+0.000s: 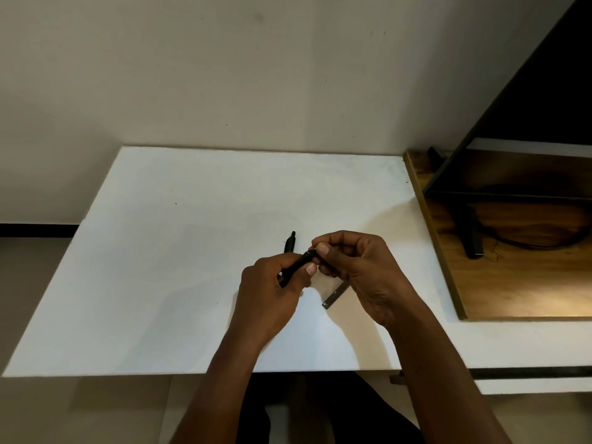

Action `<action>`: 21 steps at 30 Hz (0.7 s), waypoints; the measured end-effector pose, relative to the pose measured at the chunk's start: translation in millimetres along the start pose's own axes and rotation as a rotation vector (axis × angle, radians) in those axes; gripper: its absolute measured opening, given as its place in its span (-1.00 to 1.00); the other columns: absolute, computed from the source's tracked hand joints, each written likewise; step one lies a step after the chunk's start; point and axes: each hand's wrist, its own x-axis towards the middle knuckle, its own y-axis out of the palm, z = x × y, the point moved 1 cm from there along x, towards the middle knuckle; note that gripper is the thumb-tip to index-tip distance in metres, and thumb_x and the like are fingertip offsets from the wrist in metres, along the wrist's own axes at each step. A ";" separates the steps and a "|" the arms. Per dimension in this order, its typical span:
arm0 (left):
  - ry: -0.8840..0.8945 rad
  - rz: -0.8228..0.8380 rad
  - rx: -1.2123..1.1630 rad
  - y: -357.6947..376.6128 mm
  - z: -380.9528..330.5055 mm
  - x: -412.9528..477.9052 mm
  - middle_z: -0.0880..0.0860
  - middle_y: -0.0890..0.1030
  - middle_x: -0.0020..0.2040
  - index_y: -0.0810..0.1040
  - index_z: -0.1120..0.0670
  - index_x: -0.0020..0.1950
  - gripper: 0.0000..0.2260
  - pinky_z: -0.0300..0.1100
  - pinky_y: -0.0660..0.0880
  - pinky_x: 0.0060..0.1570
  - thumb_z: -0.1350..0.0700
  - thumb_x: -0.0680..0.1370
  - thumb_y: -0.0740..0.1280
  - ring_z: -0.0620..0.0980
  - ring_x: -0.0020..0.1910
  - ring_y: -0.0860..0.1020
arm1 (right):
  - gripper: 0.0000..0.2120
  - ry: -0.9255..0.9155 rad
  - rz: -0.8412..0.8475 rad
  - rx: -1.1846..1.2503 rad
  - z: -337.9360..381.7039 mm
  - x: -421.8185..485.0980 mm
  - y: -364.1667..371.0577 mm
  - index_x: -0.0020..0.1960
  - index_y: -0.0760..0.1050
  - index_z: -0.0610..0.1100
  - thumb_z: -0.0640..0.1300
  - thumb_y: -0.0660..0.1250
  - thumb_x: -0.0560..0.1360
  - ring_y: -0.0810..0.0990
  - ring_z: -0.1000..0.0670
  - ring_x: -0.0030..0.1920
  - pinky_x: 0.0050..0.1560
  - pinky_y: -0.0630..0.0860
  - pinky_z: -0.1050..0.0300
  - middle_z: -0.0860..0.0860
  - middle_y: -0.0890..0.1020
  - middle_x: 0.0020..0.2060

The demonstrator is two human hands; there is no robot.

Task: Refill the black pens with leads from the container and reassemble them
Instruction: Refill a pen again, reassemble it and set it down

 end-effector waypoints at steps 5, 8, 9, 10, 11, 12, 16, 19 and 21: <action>0.028 0.012 0.057 -0.1 3.1 -0.7 -0.20 0.68 -0.30 0.68 -0.18 0.04 -0.86 -0.49 0.38 -0.38 -0.10 0.56 0.34 -0.36 -0.35 0.57 | -0.91 0.015 0.019 -0.060 3.0 -1.4 -3.7 -0.04 0.69 -0.29 -0.31 0.46 0.47 0.72 -0.06 -0.17 -0.06 0.66 0.12 -0.20 0.73 -0.22; 0.030 0.024 0.036 0.6 3.9 -1.7 -0.21 0.68 -0.31 0.69 -0.17 0.02 -0.88 -0.53 0.37 -0.37 -0.07 0.56 0.35 -0.36 -0.33 0.59 | -0.91 0.058 0.025 -0.016 3.6 -3.1 -4.6 -0.06 0.71 -0.26 -0.31 0.48 0.44 0.72 -0.11 -0.13 0.06 0.67 0.02 -0.21 0.74 -0.20; 0.028 0.028 0.026 0.3 3.9 -2.0 -0.20 0.69 -0.32 0.68 -0.19 0.00 -0.89 -0.53 0.37 -0.39 -0.06 0.57 0.36 -0.35 -0.34 0.59 | -0.91 0.070 0.027 -0.003 3.6 -3.5 -4.1 -0.07 0.72 -0.24 -0.30 0.48 0.43 0.72 -0.10 -0.13 0.06 0.67 0.04 -0.21 0.74 -0.20; 0.027 0.032 0.017 0.0 3.5 -1.9 -0.20 0.69 -0.32 0.67 -0.21 -0.02 -0.90 -0.52 0.38 -0.40 -0.05 0.57 0.36 -0.34 -0.35 0.59 | -0.90 0.078 0.029 0.008 3.9 -3.8 -3.9 -0.08 0.73 -0.22 -0.28 0.49 0.41 0.73 -0.10 -0.12 0.05 0.67 0.05 -0.21 0.74 -0.20; 0.027 0.034 0.010 0.0 3.3 -1.6 -0.20 0.69 -0.32 0.66 -0.24 -0.03 -0.90 -0.51 0.38 -0.40 -0.05 0.57 0.36 -0.33 -0.36 0.59 | -0.87 0.082 0.034 0.015 4.5 -4.0 -4.2 -0.08 0.73 -0.21 -0.25 0.51 0.38 0.73 -0.10 -0.11 0.04 0.67 0.06 -0.21 0.75 -0.18; 0.025 0.035 0.001 0.5 3.1 -1.1 -0.20 0.69 -0.30 0.66 -0.24 -0.03 -0.90 -0.49 0.40 -0.40 -0.05 0.57 0.36 -0.32 -0.36 0.60 | -0.83 0.085 0.044 0.021 5.6 -4.1 -5.1 -0.06 0.73 -0.20 -0.21 0.52 0.35 0.73 -0.10 -0.10 0.04 0.67 0.07 -0.21 0.75 -0.16; -0.020 -0.002 -0.073 2.9 2.6 1.2 -0.15 0.71 -0.28 0.68 -0.19 0.03 -0.88 -0.38 0.49 -0.35 -0.09 0.56 0.36 -0.25 -0.33 0.65 | -0.67 0.074 -0.002 0.085 13.8 -4.4 -16.8 0.12 0.69 -0.15 -0.19 0.55 0.36 0.75 -0.10 -0.05 -0.06 0.65 0.16 -0.19 0.76 -0.07; -0.060 -0.029 -0.075 2.8 5.1 1.4 -0.17 0.70 -0.29 0.69 -0.15 0.03 -0.85 -0.31 0.48 -0.34 -0.11 0.55 0.36 -0.26 -0.33 0.65 | -0.84 0.007 -0.222 -0.087 16.4 -3.9 -31.9 0.01 0.72 -0.11 -0.20 0.53 0.42 0.74 0.03 -0.18 -0.22 0.57 0.28 -0.07 0.77 -0.19; -0.070 -0.032 -0.073 2.2 6.4 1.3 -0.19 0.70 -0.30 0.69 -0.16 0.01 -0.86 -0.30 0.47 -0.34 -0.11 0.55 0.36 -0.25 -0.34 0.65 | -0.93 -0.004 -0.274 -0.382 12.5 -3.8 -36.2 -0.12 0.74 -0.06 -0.18 0.55 0.40 0.69 0.12 -0.30 -0.32 0.49 0.37 0.02 0.76 -0.28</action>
